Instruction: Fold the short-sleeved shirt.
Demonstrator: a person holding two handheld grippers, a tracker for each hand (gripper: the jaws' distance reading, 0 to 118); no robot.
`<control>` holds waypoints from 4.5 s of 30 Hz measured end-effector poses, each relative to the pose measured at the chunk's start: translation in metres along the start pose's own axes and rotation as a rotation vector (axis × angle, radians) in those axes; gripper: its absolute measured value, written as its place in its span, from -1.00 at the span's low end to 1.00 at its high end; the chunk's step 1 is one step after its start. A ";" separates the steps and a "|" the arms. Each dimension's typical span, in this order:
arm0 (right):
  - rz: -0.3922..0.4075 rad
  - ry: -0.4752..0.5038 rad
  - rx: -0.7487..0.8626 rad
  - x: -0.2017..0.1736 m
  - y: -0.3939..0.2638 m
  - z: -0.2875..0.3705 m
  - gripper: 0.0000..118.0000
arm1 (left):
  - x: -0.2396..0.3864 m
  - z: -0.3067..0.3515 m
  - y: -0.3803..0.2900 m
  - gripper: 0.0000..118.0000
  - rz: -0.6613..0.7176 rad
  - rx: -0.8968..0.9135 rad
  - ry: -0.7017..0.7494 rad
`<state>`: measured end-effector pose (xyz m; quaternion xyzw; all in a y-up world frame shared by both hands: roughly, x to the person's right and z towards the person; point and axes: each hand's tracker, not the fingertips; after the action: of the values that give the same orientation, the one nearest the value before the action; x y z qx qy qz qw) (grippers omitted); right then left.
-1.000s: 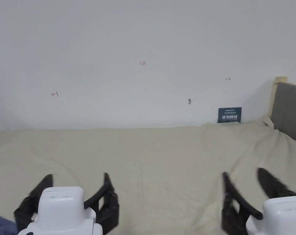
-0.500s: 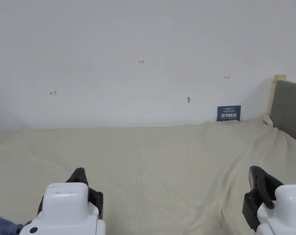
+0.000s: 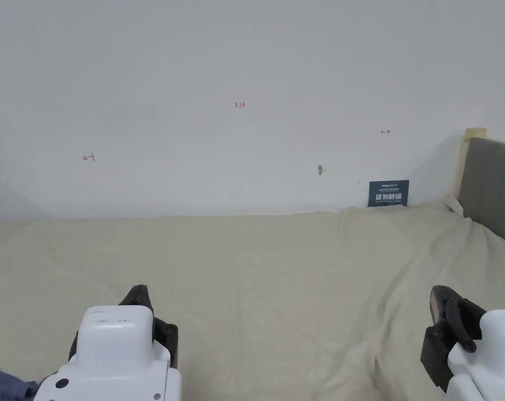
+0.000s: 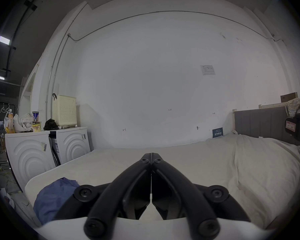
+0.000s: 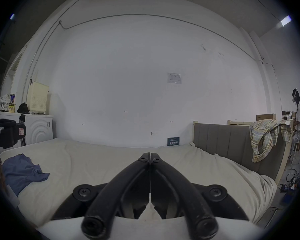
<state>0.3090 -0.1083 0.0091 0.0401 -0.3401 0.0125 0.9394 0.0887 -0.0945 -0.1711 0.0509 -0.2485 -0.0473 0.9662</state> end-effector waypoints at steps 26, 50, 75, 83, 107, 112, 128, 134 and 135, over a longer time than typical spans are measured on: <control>-0.027 0.610 -0.049 -0.227 0.011 -0.016 -1.00 | -0.221 0.090 -0.010 -1.00 -0.038 -0.135 0.512; -0.016 0.616 -0.443 -0.200 -0.028 -0.068 -1.00 | -0.394 -0.224 -0.205 0.92 0.374 -1.232 0.160; -0.149 0.512 -0.397 -0.160 -0.007 -0.063 -1.00 | -0.386 -0.200 -0.155 -0.98 0.310 -1.180 0.172; -0.182 0.492 -0.336 -0.134 0.017 -0.051 -1.00 | -0.400 -0.184 0.003 -0.98 0.222 -0.973 0.200; -0.216 0.260 -0.174 -0.007 0.065 -0.013 -1.00 | 0.057 -0.231 0.170 -0.98 0.076 -0.811 -0.750; -0.182 0.184 -0.219 0.019 0.047 -0.007 -1.00 | 0.159 -0.255 0.016 -0.94 0.076 -1.128 -0.803; -0.185 0.161 -0.325 0.034 0.021 -0.021 -1.00 | 0.128 -0.233 -0.015 0.89 0.304 -1.047 -0.782; -0.203 0.166 -0.261 0.036 0.034 -0.018 -1.00 | 0.008 -0.158 0.044 0.74 0.538 -0.675 -0.674; -0.206 0.174 -0.249 0.036 0.034 -0.019 -1.00 | -0.011 -0.144 0.044 0.44 0.533 -0.611 -0.631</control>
<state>0.3467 -0.0730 0.0201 -0.0432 -0.2507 -0.1228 0.9593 0.1514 -0.0386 -0.2962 -0.3158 -0.5072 0.1170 0.7933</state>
